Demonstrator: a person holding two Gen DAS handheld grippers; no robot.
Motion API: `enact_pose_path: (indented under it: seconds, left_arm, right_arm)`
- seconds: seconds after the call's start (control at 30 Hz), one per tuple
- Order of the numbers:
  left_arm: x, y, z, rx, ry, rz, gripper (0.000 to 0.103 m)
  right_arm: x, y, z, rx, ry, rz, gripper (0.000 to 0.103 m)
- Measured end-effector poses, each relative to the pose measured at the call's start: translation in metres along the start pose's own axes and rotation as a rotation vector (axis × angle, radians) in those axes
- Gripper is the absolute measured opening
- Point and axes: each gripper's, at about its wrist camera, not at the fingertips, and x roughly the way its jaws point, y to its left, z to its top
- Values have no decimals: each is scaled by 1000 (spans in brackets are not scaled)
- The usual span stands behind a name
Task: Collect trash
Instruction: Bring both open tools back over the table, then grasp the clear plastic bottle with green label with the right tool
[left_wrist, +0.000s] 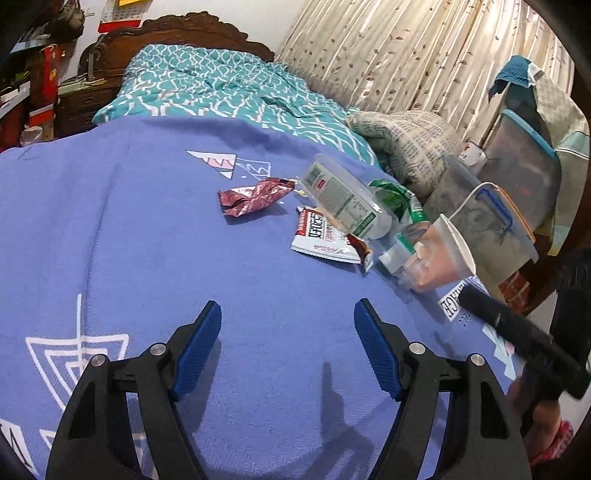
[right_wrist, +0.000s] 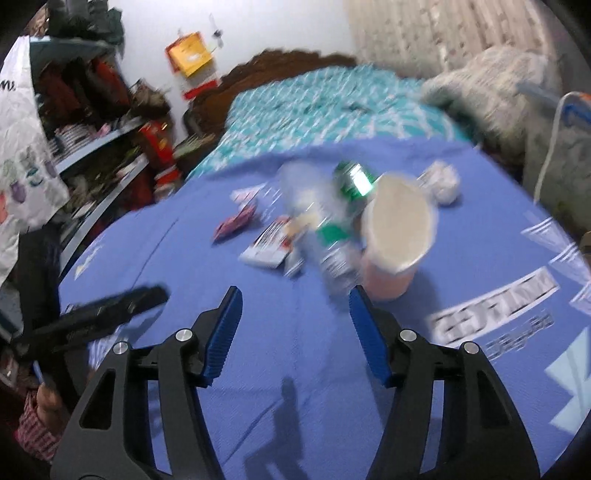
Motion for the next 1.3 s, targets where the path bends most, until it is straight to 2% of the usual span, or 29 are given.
enact_pose_path:
  seconds: [0.13,0.23,0.33,0.43,0.6,0.77,0.97,1.2,1.3]
  left_arm:
    - [1,-4,-2,9,-5,-16,70]
    - [1,-6,-2,12,-9,-20,70]
    - [1,-6,-3,12,-14,-22,70]
    - [1,-6,-3,11,-15,-24,70]
    - [0,-4,-3,8,-22,-31,70]
    - [-2,-2,-3,2,-31,-43,70]
    - [-3,1,-3,-8,-33,-55,70]
    - [-4,1,-3,-7,-37,-56,70]
    - [-4,1,-2,-7,-37,-55,70]
  right_arm:
    - [-13,-23,14,28,-72,-76,63]
    - [-17,-26,17,43,-79,-50,61]
    - [-7,-7,15,-39,-33,-5,60]
    - [19,11,17,-147,45,-4,60]
    - [60,16,30,-306,58,-135,60]
    - [75,25,33,-454,46,-253,60]
    - [84,34,19,-515,93,-261,60]
    - [86,25,20,-522,110,-326,61]
    - [92,31,17,-594,134,-373,61]
